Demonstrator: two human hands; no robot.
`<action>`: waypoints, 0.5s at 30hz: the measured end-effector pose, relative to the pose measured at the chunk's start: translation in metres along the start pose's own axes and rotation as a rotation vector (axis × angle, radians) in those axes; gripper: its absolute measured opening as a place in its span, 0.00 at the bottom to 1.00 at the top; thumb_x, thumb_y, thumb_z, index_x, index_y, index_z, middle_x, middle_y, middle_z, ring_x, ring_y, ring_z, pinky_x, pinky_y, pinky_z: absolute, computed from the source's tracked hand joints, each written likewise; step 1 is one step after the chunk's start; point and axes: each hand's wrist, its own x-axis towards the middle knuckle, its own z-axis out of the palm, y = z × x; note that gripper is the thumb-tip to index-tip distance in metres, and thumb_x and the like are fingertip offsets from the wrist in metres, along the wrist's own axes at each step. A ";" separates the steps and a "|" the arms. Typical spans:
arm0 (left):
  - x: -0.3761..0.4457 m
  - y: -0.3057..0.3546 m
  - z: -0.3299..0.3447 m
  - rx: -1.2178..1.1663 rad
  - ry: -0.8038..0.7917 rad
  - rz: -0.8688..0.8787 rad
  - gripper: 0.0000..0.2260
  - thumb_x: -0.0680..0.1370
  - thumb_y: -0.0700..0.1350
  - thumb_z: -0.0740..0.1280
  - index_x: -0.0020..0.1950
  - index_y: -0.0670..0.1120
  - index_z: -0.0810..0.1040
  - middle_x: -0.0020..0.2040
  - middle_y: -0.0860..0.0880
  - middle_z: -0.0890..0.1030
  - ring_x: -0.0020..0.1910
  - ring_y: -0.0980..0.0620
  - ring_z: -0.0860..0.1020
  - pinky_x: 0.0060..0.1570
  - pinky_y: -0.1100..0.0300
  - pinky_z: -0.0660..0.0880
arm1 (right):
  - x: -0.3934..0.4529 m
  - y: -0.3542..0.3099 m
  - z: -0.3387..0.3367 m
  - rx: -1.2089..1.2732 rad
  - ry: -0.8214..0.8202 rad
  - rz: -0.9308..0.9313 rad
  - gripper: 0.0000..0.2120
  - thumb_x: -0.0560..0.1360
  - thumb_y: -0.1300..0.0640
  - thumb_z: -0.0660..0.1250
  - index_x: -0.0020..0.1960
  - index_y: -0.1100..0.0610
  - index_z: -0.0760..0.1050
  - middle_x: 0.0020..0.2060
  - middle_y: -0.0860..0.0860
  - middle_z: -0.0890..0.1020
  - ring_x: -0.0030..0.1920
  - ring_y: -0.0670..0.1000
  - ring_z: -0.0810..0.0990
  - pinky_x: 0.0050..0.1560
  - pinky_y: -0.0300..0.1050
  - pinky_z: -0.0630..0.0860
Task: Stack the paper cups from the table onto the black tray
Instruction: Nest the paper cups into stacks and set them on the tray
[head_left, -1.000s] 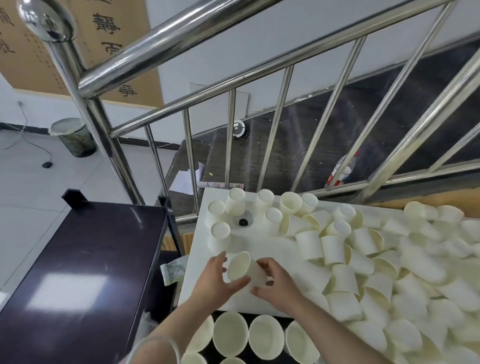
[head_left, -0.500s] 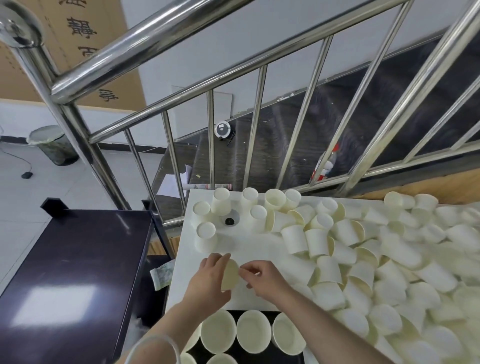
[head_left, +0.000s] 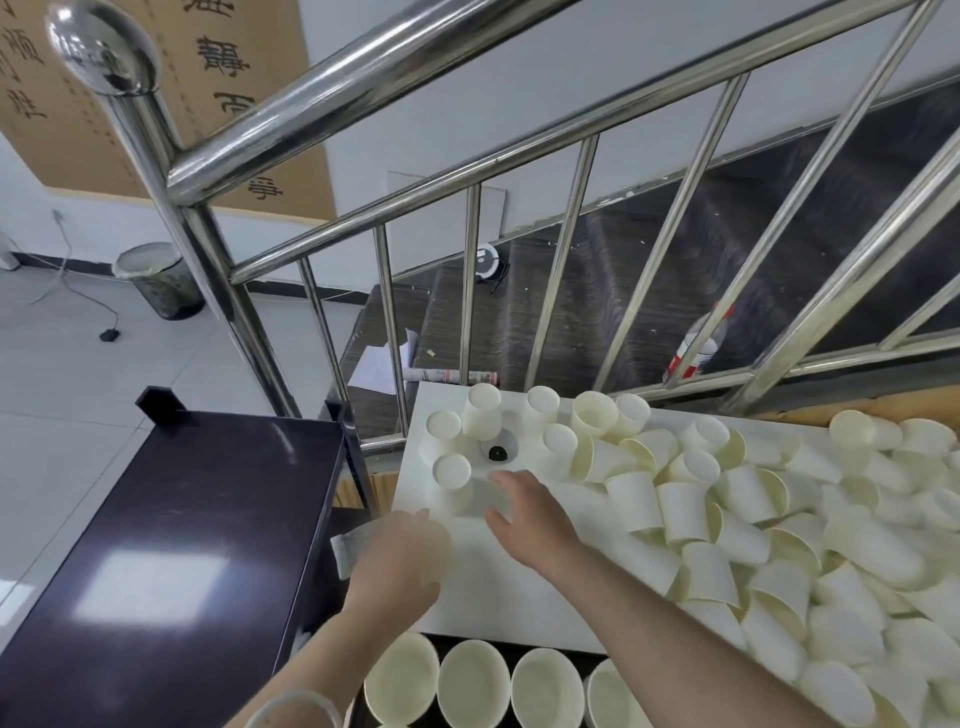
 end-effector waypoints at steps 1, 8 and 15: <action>0.001 -0.001 0.000 -0.008 -0.002 0.002 0.37 0.73 0.52 0.69 0.77 0.51 0.53 0.72 0.52 0.59 0.70 0.50 0.61 0.56 0.60 0.74 | 0.006 -0.006 -0.003 -0.057 -0.014 -0.064 0.25 0.78 0.53 0.62 0.74 0.49 0.62 0.69 0.50 0.67 0.67 0.54 0.68 0.63 0.51 0.71; -0.001 -0.003 -0.002 -0.040 0.003 0.026 0.35 0.74 0.50 0.68 0.77 0.51 0.54 0.71 0.55 0.60 0.68 0.52 0.62 0.50 0.64 0.73 | 0.037 -0.033 -0.005 -0.360 -0.135 -0.243 0.29 0.78 0.60 0.60 0.76 0.45 0.57 0.74 0.50 0.55 0.71 0.56 0.58 0.53 0.50 0.70; 0.001 -0.009 -0.002 -0.060 0.017 0.022 0.35 0.74 0.50 0.68 0.77 0.52 0.54 0.71 0.56 0.60 0.69 0.53 0.60 0.51 0.63 0.74 | 0.042 -0.029 0.006 -0.400 -0.123 -0.264 0.18 0.78 0.57 0.62 0.67 0.52 0.67 0.72 0.51 0.58 0.66 0.56 0.63 0.43 0.46 0.68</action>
